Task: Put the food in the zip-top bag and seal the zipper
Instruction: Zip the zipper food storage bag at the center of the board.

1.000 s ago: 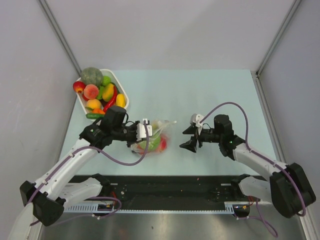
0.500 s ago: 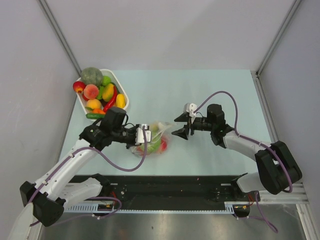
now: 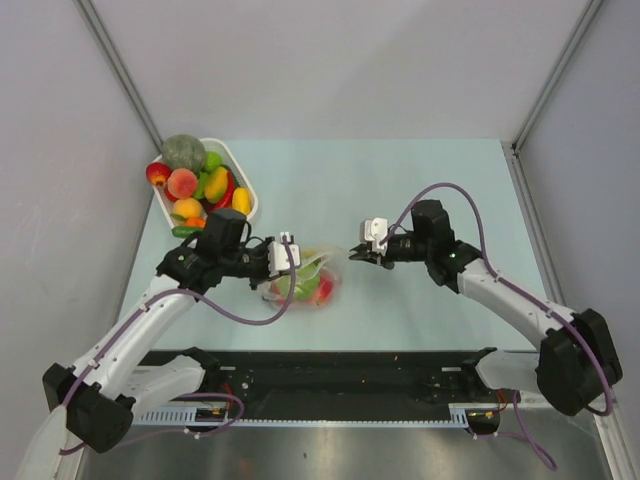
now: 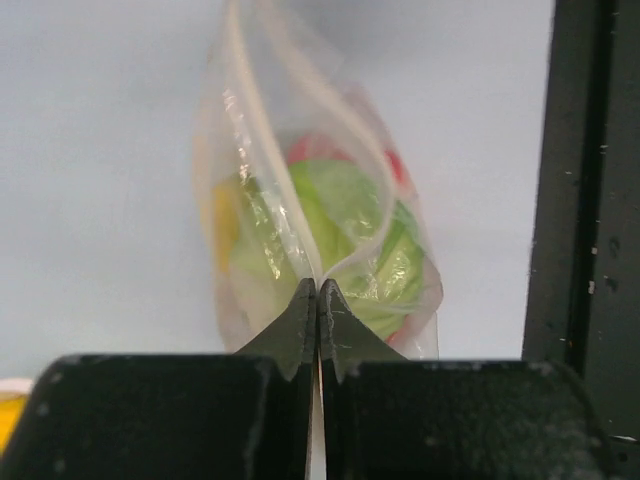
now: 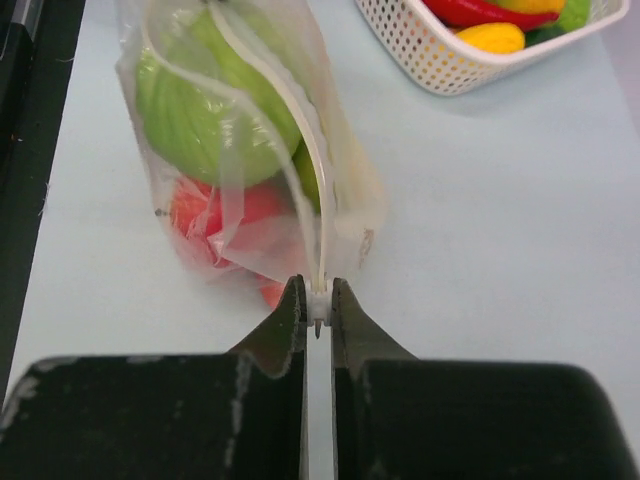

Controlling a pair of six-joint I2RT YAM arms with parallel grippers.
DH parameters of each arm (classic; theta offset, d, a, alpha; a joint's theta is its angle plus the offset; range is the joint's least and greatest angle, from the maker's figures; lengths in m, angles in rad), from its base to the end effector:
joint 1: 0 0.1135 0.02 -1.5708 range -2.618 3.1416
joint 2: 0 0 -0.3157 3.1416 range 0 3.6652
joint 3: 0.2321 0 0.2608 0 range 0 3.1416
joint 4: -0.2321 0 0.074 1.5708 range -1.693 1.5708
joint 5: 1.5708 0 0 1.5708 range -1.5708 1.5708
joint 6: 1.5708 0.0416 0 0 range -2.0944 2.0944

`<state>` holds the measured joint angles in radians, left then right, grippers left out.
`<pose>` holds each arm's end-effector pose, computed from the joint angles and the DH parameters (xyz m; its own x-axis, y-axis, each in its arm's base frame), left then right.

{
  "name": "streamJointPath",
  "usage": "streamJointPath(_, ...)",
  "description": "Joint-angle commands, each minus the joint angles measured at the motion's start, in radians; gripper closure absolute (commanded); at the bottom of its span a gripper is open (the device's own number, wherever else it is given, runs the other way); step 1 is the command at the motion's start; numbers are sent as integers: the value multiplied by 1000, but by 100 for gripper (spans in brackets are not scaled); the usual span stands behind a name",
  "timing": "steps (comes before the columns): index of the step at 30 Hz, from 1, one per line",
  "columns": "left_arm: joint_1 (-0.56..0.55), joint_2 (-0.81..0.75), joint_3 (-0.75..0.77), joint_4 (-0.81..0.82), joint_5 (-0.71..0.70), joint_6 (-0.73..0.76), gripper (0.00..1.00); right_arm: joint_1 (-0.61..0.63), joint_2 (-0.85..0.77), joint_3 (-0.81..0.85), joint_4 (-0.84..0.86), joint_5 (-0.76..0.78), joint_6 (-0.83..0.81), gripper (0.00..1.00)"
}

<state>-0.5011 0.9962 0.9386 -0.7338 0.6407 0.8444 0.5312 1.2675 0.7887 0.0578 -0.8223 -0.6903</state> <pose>0.1465 -0.1086 0.3474 0.1490 0.6017 -0.7847 0.9669 0.0775 0.2430 0.2191 0.1641 0.3093 0.3150 -0.3175 -0.8944 -0.9348 0.0594 -0.3503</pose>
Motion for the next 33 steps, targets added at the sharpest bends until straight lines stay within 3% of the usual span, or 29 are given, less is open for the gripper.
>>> streamJointPath(1, 18, 13, 55, 102, -114, -103, 96, 15, -83, 153, -301, 55, -196, 100)
streamJointPath(3, 22, 15, 65, 97, -104, -93, 86, 19, -79, 175, -403, 52, -230, 100)
streamJointPath(7, 16, 1, 103, 163, -38, -155, 17, 52, -66, 179, -441, 71, -247, 100)
streamJointPath(10, -43, 30, 160, 194, -45, -220, 2, 73, -50, 204, -460, 80, -230, 100)
streamJointPath(16, -187, 131, 221, 218, -101, -297, 1, 81, -46, 273, -516, 91, -190, 100)
streamJointPath(25, -217, 78, 161, 297, -115, -294, 0, 81, -63, 307, -550, 91, -190, 100)
streamJointPath(28, -237, 91, 184, 313, -111, -370, 0, 87, -62, 308, -550, 91, -189, 100)
streamJointPath(33, -342, 154, 204, 353, -231, -421, 0, 95, -69, 310, -536, 97, -170, 100)
